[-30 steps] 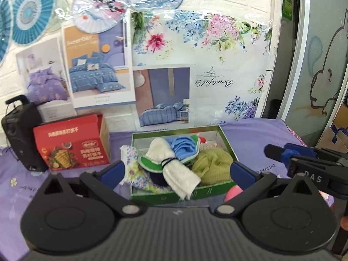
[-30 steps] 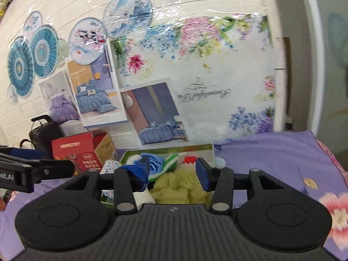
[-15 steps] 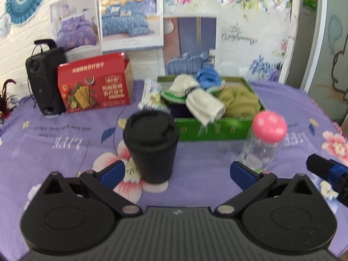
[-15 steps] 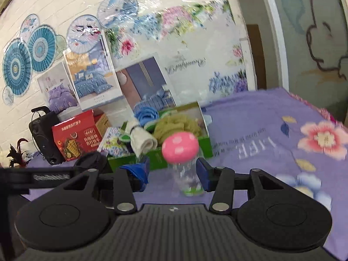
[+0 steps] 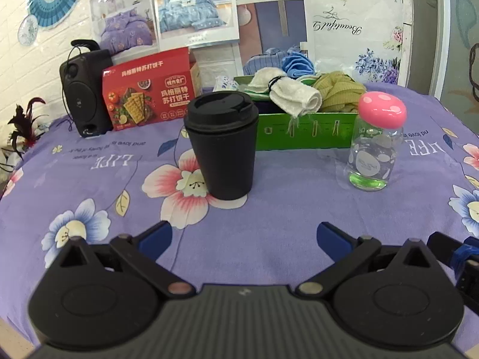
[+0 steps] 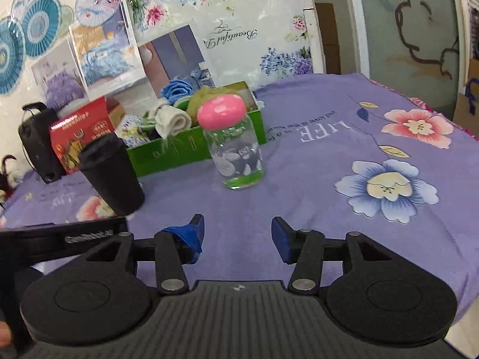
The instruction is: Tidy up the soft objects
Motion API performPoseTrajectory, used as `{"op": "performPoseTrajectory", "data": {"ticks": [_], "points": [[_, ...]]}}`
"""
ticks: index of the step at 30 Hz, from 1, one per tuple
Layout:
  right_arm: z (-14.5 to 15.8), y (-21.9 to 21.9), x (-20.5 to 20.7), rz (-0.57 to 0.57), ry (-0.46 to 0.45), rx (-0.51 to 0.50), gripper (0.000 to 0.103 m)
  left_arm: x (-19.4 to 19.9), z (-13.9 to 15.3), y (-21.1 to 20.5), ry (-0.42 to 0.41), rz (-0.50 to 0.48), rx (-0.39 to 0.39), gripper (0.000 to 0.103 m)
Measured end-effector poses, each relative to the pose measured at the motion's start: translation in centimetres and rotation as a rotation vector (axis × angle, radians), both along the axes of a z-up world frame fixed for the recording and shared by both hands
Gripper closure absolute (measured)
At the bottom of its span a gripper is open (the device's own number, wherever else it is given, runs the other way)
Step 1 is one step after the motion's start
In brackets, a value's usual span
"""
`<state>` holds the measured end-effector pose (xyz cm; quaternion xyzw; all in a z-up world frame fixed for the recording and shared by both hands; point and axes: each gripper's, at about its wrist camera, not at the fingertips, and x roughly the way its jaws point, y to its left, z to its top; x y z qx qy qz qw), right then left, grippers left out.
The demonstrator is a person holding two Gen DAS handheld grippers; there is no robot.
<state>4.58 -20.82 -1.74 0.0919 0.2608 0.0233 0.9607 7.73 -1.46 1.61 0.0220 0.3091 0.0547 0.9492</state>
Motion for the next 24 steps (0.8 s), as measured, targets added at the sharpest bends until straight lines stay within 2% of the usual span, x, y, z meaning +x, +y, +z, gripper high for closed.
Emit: {"op": "performPoseTrajectory", "data": {"ticks": [5, 17, 24], "points": [[-1.1, 0.0, 0.3, 0.013, 0.070, 0.002, 0.068, -0.5, -0.5, -0.2, 0.023, -0.015, 0.005, 0.000], [-0.7, -0.2, -0.1, 0.010, 0.057, 0.005, 0.067, -0.4, -1.1, -0.5, 0.069, -0.037, -0.008, 0.000], [-0.9, 0.0, 0.1, 0.012, 0.069, 0.006, 0.067, -0.5, -1.1, -0.6, 0.069, -0.039, -0.001, 0.001]]}}
